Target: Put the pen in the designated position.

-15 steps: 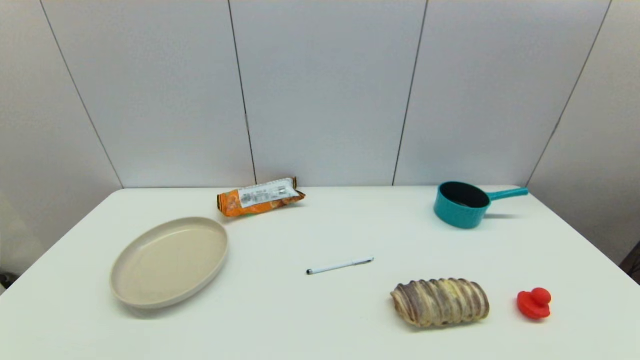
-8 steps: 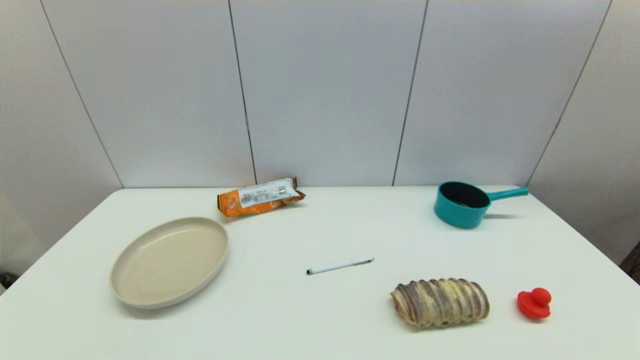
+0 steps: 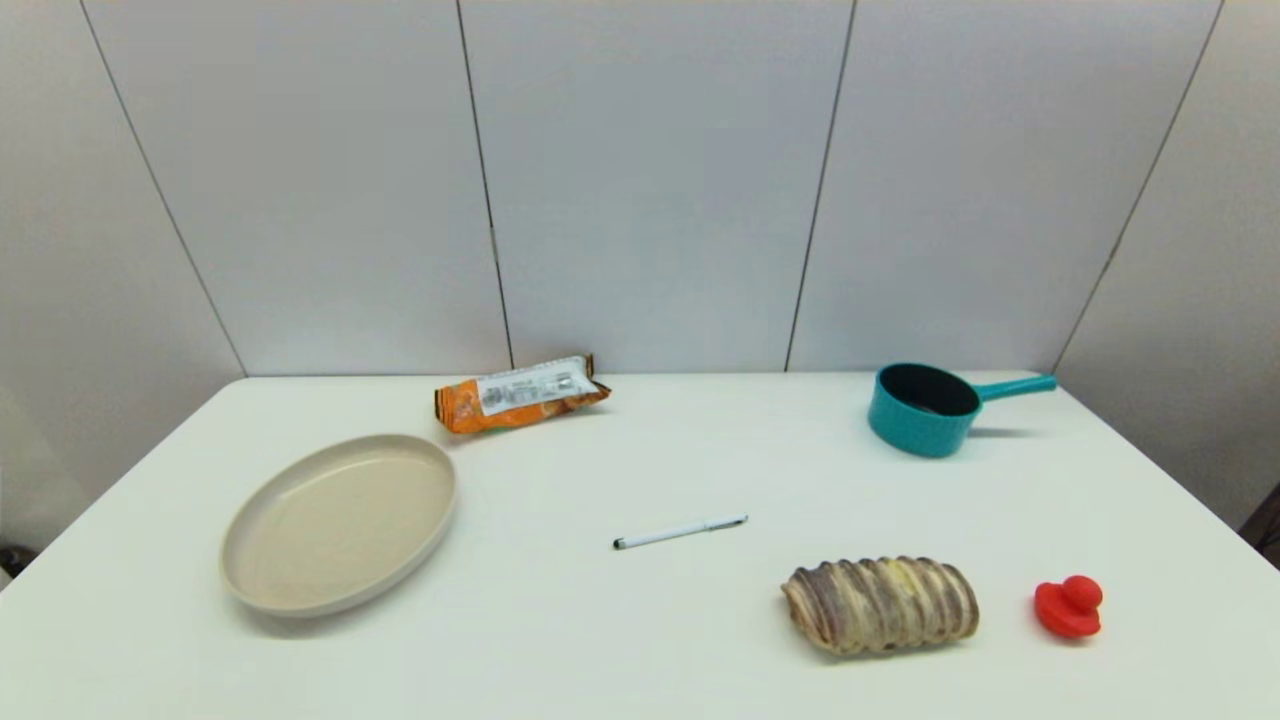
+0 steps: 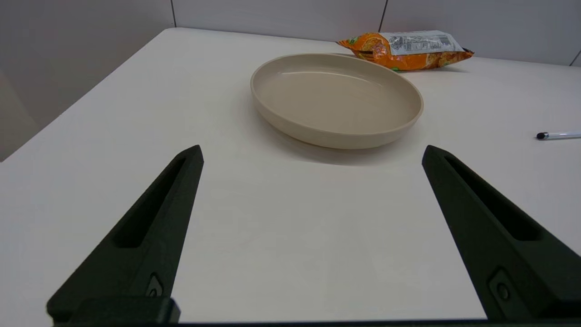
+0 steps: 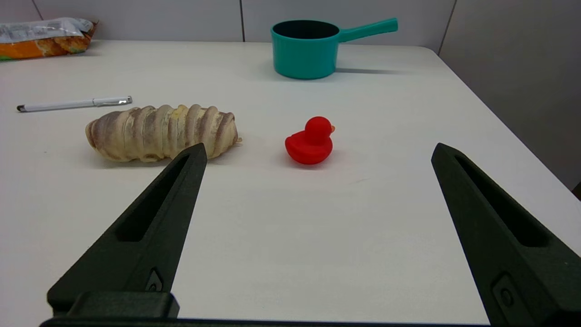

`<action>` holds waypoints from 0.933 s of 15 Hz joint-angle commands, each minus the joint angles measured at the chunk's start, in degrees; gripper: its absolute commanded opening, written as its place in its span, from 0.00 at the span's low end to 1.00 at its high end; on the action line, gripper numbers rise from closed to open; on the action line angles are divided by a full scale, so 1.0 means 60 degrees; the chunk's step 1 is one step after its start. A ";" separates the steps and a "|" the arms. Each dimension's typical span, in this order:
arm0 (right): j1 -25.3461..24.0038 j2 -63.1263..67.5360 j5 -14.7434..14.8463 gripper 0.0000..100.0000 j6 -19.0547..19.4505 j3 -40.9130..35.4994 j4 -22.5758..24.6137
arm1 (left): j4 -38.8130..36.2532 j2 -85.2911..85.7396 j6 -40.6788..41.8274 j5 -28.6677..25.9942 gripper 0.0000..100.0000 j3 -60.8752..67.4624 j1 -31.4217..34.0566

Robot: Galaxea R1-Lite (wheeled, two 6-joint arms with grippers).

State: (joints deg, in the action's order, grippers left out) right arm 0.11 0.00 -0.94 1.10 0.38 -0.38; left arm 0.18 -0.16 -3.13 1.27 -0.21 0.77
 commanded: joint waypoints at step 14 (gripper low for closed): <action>-0.0004 0.0000 -0.0005 1.00 0.0008 -0.0004 0.0004 | -0.2228 -0.7972 0.3613 -0.2218 1.00 -0.4550 -0.0128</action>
State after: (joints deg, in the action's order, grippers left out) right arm 0.11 0.00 -0.94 1.12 0.35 -0.38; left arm -12.35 -33.88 11.63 -4.79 -20.18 2.17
